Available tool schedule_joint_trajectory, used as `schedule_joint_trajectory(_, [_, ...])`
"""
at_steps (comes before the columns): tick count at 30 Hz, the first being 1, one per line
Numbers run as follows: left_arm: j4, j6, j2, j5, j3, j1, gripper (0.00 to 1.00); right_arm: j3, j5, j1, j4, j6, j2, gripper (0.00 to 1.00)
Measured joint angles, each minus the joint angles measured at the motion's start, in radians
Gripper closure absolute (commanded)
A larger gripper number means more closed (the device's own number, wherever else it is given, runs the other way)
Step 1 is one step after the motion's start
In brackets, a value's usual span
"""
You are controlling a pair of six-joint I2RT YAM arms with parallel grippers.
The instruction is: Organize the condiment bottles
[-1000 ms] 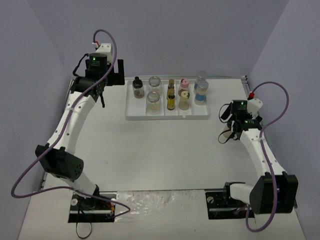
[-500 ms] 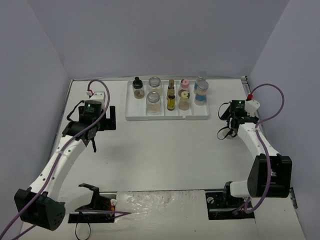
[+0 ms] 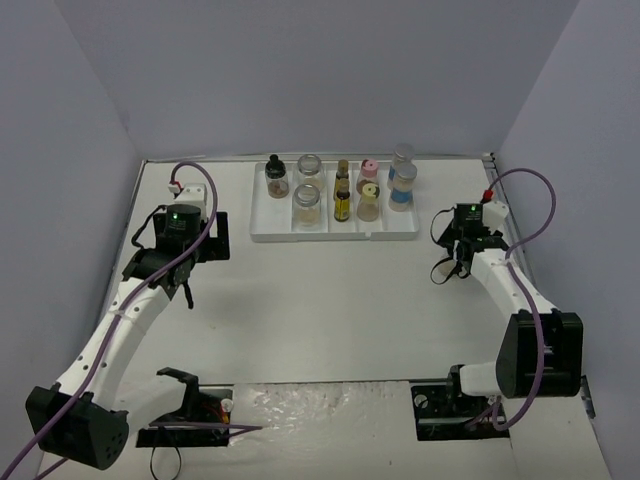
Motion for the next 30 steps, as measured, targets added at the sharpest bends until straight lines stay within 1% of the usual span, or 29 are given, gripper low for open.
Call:
schedule_joint_trajectory(1, [0.001, 0.0, 0.0, -0.003, 0.0, 0.0, 0.03, -0.002, -0.006, 0.024, -0.007, -0.006, -0.01, 1.0])
schedule_joint_trajectory(3, [0.001, 0.0, -0.004, -0.005, 0.0, 0.0, 0.03, 0.0, -0.015, 0.114, -0.01, -0.025, -0.028, 1.0])
schedule_joint_trajectory(7, [0.001, 0.001, -0.014, -0.008, 0.0, 0.001, 0.03, 0.072, -0.051, 0.384, -0.023, -0.076, -0.015, 1.0])
schedule_joint_trajectory(10, [0.002, 0.001, -0.022, -0.011, 0.0, 0.004, 0.03, 0.184, -0.1, 0.565, -0.005, -0.123, 0.054, 1.0])
schedule_joint_trajectory(13, [0.006, 0.001, -0.028, -0.012, -0.002, 0.009, 0.03, 0.276, -0.128, 0.671, 0.018, -0.171, 0.136, 1.0])
schedule_joint_trajectory(19, [0.012, 0.001, -0.03, -0.012, -0.011, 0.021, 0.03, 0.405, -0.179, 0.775, 0.042, -0.262, 0.299, 1.0])
schedule_joint_trajectory(22, [0.014, 0.001, -0.03, -0.012, -0.011, 0.025, 0.03, 0.472, -0.214, 0.795, 0.051, -0.301, 0.393, 0.99])
schedule_joint_trajectory(25, [0.016, 0.001, -0.029, -0.01, -0.011, 0.026, 0.03, 0.494, -0.248, 0.807, 0.059, -0.324, 0.451, 0.96])
schedule_joint_trajectory(27, [0.017, 0.001, -0.025, -0.008, -0.011, 0.027, 0.03, 0.499, -0.263, 0.812, 0.062, -0.338, 0.479, 0.91])
schedule_joint_trajectory(30, [0.017, 0.001, -0.013, 0.002, -0.011, 0.03, 0.03, 0.507, -0.279, 0.817, 0.075, -0.348, 0.492, 0.77])
